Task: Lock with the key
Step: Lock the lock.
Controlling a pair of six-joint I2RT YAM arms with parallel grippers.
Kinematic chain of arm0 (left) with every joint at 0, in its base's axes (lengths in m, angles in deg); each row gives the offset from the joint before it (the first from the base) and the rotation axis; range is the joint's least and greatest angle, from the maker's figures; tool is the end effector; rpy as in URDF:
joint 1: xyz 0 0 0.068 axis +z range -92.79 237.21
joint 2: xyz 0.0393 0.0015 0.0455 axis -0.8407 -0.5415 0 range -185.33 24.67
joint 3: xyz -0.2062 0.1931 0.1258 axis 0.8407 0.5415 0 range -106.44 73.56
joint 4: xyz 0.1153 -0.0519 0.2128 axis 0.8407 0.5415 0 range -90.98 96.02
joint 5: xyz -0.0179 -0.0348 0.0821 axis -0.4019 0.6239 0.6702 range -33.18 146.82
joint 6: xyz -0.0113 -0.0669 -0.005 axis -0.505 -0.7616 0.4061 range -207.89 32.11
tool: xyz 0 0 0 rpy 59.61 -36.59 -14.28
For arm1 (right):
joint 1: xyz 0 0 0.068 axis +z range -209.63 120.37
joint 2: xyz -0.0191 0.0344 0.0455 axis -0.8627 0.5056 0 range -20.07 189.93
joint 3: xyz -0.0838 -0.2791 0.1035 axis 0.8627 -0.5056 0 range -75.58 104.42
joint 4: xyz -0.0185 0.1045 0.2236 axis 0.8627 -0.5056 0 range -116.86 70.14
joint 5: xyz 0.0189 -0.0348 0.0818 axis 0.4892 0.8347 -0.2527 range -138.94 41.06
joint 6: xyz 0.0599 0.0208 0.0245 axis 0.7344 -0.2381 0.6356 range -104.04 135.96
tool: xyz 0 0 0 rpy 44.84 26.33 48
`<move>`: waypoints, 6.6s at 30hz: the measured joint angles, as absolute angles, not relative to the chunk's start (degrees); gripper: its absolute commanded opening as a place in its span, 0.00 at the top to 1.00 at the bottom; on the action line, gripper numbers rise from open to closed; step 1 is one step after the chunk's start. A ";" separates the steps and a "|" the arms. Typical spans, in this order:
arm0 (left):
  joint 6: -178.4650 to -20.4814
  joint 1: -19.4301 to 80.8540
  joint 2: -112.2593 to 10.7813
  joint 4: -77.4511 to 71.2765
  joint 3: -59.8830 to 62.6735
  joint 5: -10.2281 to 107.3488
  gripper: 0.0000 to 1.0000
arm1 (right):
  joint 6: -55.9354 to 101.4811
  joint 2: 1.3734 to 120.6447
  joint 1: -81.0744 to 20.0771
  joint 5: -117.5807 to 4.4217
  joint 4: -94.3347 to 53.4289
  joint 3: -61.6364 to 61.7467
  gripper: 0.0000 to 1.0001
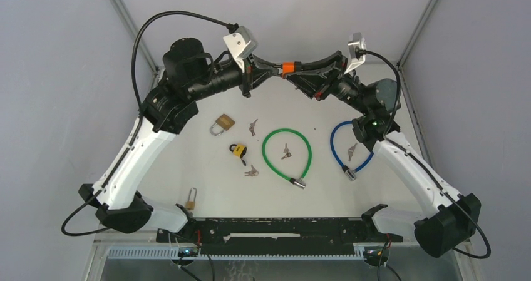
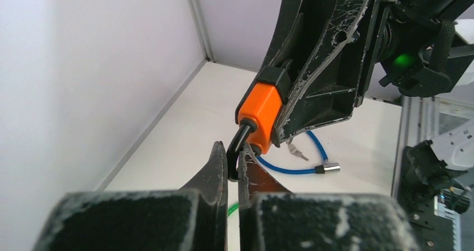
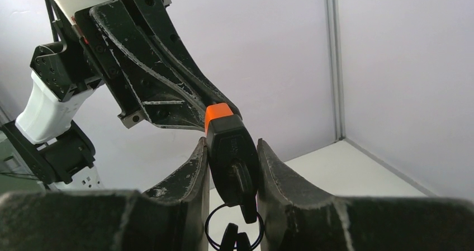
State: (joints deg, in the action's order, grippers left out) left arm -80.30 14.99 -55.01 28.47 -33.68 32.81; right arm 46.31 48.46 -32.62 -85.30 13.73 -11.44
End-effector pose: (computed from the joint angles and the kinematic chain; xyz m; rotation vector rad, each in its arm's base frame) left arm 0.1821 -0.1953 0.5656 0.9885 1.3342 -0.7985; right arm 0.2051 0.1408 0.4938 -0.5808 1.1128 1.2114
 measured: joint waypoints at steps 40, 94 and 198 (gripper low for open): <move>-78.27 13.05 -54.62 32.64 -41.89 24.70 1.00 | 46.44 60.59 -32.60 -109.95 11.96 11.25 1.00; -85.11 11.67 -53.85 10.02 -27.99 17.45 1.00 | 28.06 47.08 -31.42 -91.83 -38.03 19.18 1.00; -81.94 11.98 -48.17 25.30 -13.11 13.21 1.00 | 4.71 51.41 -31.42 -98.00 -79.54 27.53 0.14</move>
